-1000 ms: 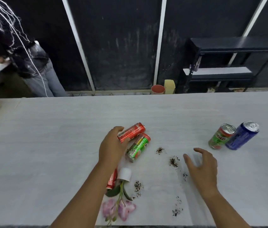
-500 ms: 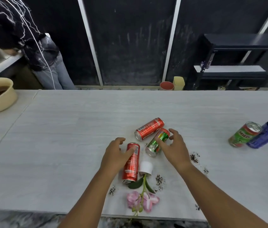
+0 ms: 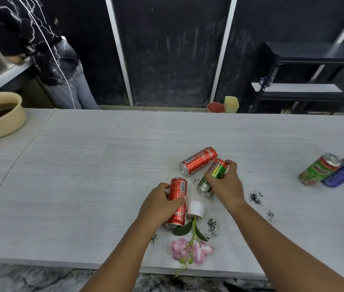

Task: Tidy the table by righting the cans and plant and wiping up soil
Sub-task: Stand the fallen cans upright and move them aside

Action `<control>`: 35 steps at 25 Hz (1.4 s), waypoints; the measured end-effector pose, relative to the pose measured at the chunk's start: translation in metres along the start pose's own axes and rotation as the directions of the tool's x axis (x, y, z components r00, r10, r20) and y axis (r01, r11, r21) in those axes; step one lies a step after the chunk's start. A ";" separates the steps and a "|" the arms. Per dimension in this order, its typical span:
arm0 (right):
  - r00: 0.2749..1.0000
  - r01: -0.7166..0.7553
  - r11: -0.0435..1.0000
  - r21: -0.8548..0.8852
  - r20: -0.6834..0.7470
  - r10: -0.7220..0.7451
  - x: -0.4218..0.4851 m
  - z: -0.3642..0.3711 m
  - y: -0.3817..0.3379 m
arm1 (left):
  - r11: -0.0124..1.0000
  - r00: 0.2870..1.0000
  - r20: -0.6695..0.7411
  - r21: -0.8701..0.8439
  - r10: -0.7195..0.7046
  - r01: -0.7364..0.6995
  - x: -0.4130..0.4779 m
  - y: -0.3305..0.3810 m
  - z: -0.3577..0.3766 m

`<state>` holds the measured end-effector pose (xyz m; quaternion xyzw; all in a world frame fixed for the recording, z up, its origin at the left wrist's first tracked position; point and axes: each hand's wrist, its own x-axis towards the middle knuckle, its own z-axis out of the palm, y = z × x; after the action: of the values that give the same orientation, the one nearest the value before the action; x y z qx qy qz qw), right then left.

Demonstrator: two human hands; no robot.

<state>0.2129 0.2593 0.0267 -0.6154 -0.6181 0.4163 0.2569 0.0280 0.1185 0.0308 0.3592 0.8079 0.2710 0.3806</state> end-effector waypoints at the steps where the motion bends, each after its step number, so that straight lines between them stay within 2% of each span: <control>1: 0.999 0.030 0.999 0.026 -0.012 -0.030 -0.003 -0.001 0.001 | 1.000 1.000 0.000 0.015 -0.005 0.005 -0.002 0.000 0.000; 8: 0.983 0.185 0.973 0.136 -0.030 -0.183 -0.025 -0.009 0.012 | 0.994 0.998 -0.028 0.096 -0.054 0.057 -0.018 -0.007 0.006; 14: 0.970 0.242 0.952 0.184 -0.027 -0.242 -0.038 -0.015 0.016 | 0.998 0.991 -0.126 0.056 -0.036 0.043 -0.023 -0.009 0.001; 25: 0.966 0.252 0.939 0.234 -0.004 -0.258 -0.045 -0.017 0.026 | 0.956 0.930 -0.356 -0.229 0.092 -0.182 -0.025 -0.006 -0.024; 30: 0.969 0.240 0.936 0.259 0.003 -0.249 -0.048 -0.015 0.031 | 0.899 0.913 -0.369 -0.318 0.173 -0.299 -0.023 -0.001 -0.016; 35: 0.978 0.193 0.929 0.314 0.013 -0.208 -0.052 -0.013 0.032 | 0.863 0.918 -0.335 -0.378 0.211 -0.336 -0.018 0.008 0.003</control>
<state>0.2470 0.2076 0.0173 -0.4911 -0.6101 0.4940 0.3776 0.0417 0.1094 0.0430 0.3365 0.7144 0.5417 0.2881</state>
